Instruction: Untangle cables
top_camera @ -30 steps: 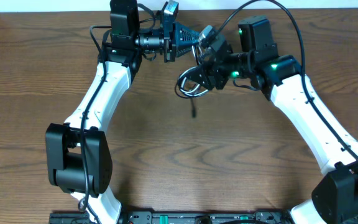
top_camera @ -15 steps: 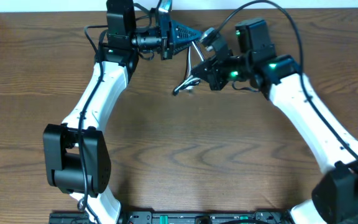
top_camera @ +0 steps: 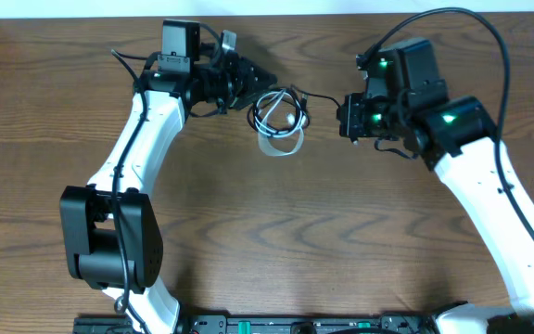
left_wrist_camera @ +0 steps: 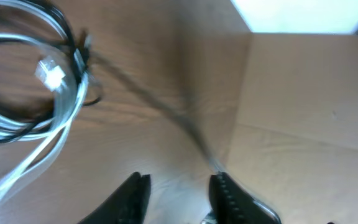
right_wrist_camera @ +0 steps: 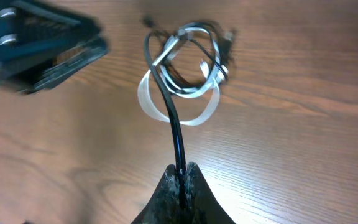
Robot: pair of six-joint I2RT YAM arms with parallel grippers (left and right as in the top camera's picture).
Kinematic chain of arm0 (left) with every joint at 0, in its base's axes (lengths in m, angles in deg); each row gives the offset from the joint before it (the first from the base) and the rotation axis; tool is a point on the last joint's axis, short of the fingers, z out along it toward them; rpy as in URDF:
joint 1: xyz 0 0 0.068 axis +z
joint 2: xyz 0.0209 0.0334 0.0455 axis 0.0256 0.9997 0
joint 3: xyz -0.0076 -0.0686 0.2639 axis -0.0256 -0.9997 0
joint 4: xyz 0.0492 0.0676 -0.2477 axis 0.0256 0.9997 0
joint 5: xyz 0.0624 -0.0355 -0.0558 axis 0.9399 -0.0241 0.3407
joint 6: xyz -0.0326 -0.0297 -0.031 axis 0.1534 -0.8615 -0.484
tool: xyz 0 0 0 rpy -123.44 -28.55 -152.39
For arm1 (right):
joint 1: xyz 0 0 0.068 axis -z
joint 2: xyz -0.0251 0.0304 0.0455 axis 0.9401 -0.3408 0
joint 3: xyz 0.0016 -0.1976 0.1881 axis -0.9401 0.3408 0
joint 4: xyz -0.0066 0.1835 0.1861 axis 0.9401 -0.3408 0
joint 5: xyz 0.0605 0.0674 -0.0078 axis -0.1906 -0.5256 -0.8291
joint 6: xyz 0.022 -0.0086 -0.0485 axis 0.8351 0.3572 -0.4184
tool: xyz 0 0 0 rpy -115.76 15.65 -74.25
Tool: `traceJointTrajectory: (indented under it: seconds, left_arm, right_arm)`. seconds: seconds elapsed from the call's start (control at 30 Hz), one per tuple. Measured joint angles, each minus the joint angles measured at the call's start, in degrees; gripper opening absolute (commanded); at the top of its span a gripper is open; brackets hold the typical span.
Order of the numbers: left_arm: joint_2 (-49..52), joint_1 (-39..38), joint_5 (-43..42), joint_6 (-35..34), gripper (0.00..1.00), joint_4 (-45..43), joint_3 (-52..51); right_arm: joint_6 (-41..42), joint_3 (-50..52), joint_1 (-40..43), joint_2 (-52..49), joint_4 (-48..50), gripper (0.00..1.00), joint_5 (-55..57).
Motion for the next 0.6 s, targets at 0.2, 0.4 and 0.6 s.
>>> traceJointTrajectory:
  seconds: [0.2, 0.4, 0.6]
  left_arm:
    - [0.0, 0.1, 3.7, 8.4, 0.72, 8.7, 0.0]
    - [0.0, -1.4, 14.6, 12.3, 0.78, 12.9, 0.0]
    - [0.0, -6.7, 27.1, 13.5, 0.79, 12.4, 0.0]
  right_arm:
    - [1.3, 0.0, 2.0, -3.5, 0.2, 0.01, 3.9]
    - [1.5, 0.0, 6.6, -6.7, 0.6, 0.02, 6.8]
    - [0.3, 0.0, 12.9, -9.0, 0.6, 0.62, 7.6]
